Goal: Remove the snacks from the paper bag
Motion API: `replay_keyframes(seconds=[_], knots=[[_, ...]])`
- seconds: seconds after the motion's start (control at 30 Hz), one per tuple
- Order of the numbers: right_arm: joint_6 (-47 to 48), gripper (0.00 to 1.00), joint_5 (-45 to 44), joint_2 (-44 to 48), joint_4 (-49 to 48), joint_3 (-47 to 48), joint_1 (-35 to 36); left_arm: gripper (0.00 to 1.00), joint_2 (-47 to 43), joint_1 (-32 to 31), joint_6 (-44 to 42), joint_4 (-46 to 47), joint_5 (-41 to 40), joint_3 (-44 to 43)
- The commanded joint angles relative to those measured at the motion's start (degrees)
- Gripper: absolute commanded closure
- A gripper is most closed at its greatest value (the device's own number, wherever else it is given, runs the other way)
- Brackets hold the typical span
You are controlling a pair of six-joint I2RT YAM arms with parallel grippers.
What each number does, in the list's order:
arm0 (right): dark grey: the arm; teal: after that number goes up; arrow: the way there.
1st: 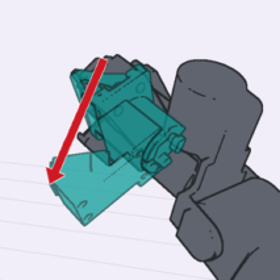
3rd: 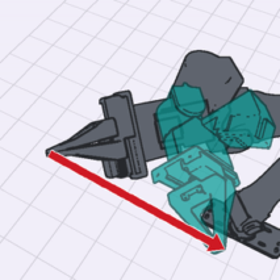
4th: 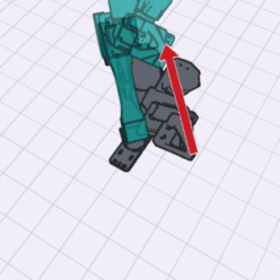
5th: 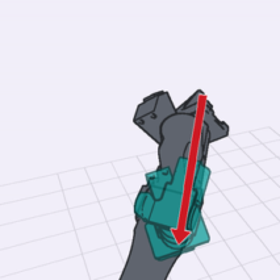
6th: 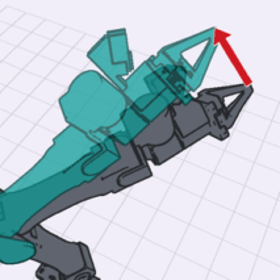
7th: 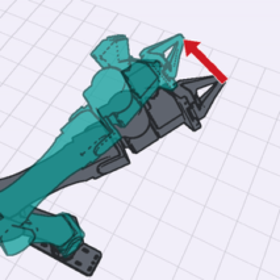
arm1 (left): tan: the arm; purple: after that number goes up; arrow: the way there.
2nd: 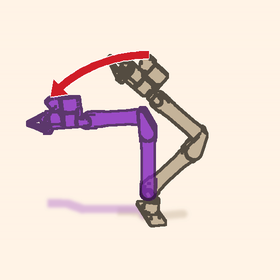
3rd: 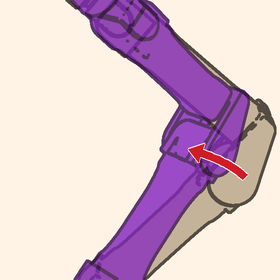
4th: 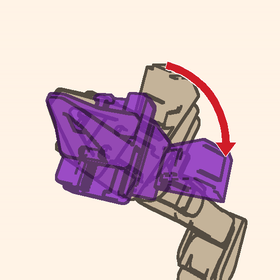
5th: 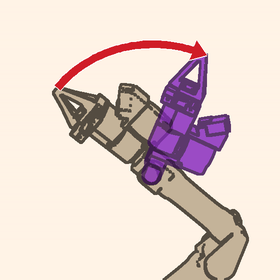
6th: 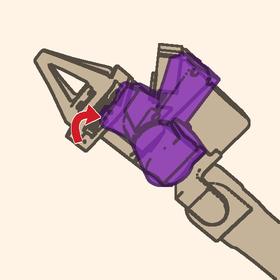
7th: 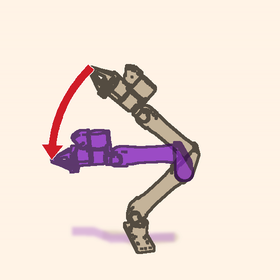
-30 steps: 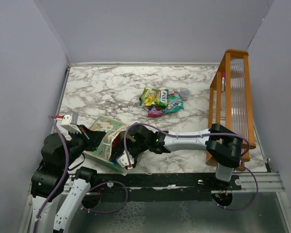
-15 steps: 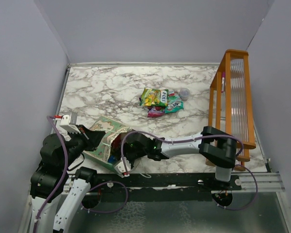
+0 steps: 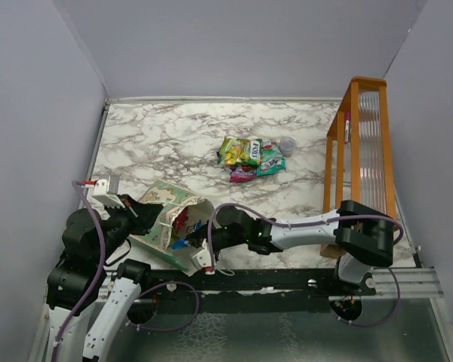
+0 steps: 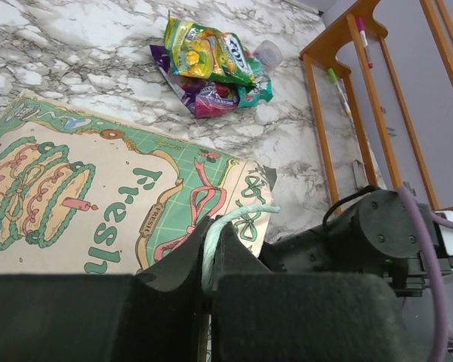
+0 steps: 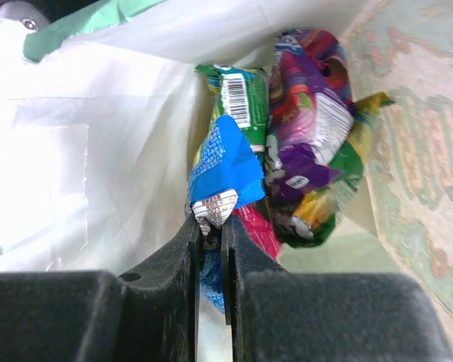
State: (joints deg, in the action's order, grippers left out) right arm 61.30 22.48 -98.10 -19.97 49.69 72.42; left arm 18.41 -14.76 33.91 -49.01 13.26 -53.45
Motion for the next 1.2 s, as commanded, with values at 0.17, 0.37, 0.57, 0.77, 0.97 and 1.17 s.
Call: replay_keyframes(seconds=[0.17,0.37,0.57,0.77,0.97,1.17], knots=[[-9.1,0.99,-0.4,13.8,-1.8,-6.8,0.4,1.00,-1.1,-0.3,-0.7,-0.7,-3.2,-0.4],[-13.4,0.99,0.9,24.8,4.0,-8.8,0.4,1.00,-1.9,-0.3,-0.3,-1.0,-5.5,0.0],[-17.0,0.99,1.5,36.2,8.6,-9.5,0.4,1.00,-2.4,-0.2,0.3,-1.8,-8.6,0.5],[-18.7,0.99,-6.3,44.4,5.3,-9.5,0.4,1.00,-2.5,-0.2,0.1,-2.5,-11.0,0.6],[-23.9,0.98,-34.8,40.7,-9.4,-10.1,0.4,1.00,-3.1,-0.2,0.5,-2.8,-10.8,1.7],[-32.7,0.89,-59.1,28.3,-10.3,-3.9,-1.8,1.00,-3.4,-0.2,0.2,-3.0,-6.5,4.8]])
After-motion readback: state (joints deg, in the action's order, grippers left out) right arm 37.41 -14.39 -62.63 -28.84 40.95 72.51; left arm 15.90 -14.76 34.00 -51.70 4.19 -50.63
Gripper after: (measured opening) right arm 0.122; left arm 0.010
